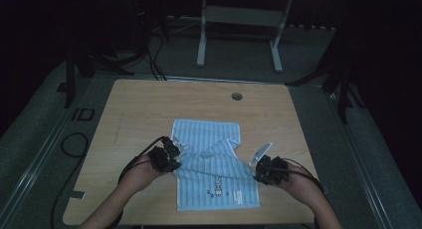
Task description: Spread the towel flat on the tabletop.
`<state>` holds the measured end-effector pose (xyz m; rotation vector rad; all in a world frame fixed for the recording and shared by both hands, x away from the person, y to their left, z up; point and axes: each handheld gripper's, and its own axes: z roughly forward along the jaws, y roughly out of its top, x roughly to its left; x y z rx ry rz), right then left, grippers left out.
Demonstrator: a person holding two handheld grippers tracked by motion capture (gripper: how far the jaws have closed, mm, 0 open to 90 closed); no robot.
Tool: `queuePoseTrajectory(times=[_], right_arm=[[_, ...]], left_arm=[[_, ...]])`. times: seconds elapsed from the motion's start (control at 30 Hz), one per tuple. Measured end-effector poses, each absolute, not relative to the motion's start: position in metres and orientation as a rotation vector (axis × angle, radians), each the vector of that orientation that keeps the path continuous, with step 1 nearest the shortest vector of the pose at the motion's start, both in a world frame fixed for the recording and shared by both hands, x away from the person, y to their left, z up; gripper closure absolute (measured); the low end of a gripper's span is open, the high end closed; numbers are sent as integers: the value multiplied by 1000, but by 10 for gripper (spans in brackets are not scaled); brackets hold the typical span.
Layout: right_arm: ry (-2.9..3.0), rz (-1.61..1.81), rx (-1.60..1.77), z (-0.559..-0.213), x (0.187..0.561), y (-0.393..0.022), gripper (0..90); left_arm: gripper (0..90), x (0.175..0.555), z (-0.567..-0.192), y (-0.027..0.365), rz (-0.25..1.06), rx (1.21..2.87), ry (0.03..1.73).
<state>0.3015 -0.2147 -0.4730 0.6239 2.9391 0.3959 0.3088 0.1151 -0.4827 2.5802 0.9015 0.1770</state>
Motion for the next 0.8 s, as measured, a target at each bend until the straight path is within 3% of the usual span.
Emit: queuePoseTrajectory(times=[0.57,0.67,0.8], right_arm=[[3033,422,639,-517,226,-223,876],[3045,385,624,-519,218,-222,805],[3032,378,634,-515,219,-228,799]], left_arm=[[866,254,-519,121,-42,2611,859],[812,245,-524,124,-67,2639,855],[749,239,-517,133,-63,2642,855]])
